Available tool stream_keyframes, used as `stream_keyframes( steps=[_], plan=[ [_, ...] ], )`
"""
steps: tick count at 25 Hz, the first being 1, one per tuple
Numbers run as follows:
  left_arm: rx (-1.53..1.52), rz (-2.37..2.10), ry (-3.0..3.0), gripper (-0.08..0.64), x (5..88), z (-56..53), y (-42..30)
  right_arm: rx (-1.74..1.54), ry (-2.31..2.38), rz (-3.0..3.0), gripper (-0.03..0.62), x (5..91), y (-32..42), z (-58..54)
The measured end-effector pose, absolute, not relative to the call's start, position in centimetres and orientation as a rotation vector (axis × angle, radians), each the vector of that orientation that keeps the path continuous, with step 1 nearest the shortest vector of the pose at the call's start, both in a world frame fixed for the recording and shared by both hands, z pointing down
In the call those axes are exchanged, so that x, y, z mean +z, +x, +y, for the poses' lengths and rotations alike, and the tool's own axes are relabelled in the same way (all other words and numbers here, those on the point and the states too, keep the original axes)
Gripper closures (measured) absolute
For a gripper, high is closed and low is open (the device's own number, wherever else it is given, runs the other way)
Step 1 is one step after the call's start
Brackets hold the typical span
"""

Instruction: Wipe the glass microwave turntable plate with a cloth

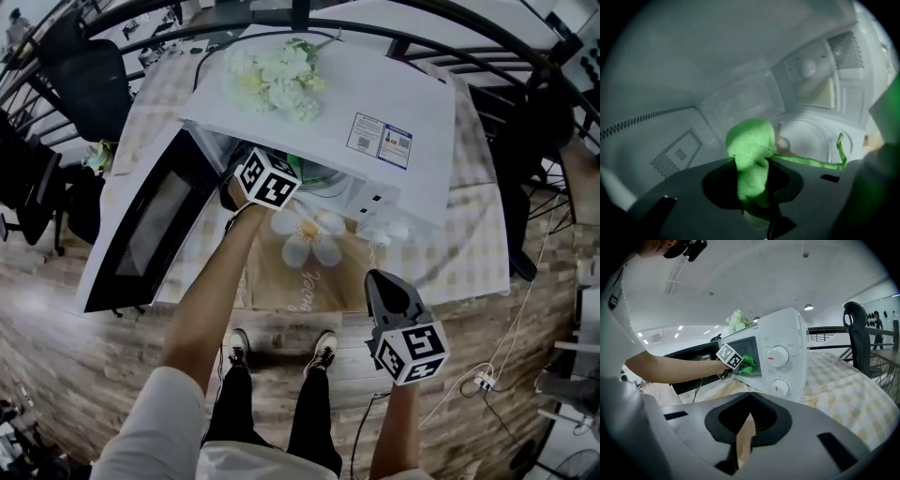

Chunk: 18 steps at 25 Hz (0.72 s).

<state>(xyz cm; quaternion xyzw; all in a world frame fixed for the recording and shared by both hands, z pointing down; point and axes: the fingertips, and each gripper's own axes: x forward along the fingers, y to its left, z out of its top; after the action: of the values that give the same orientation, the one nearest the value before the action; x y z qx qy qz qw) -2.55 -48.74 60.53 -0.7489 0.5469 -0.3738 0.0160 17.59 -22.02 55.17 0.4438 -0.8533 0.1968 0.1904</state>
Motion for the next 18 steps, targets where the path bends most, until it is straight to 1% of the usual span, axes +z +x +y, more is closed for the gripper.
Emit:
stream_keyframes(
  steps=[5,11,18],
  plan=[
    [-1.187,1.544,-2.343,0.437,60.6,-46.7,0.8,0.553,1.234,-2.391,0.578,55.1,17.3,-21.9],
    [-1.093,1.46,-2.641,0.436,60.6,-42.8,5.4,0.51,1.228,-2.393,0.578,52.2,17.3,-22.2],
    [-0.902,1.546,-2.853,0.434,57.2,-36.0,4.3,0.368,1.248,-2.425,0.578,44.6,17.7,-24.1]
  ],
)
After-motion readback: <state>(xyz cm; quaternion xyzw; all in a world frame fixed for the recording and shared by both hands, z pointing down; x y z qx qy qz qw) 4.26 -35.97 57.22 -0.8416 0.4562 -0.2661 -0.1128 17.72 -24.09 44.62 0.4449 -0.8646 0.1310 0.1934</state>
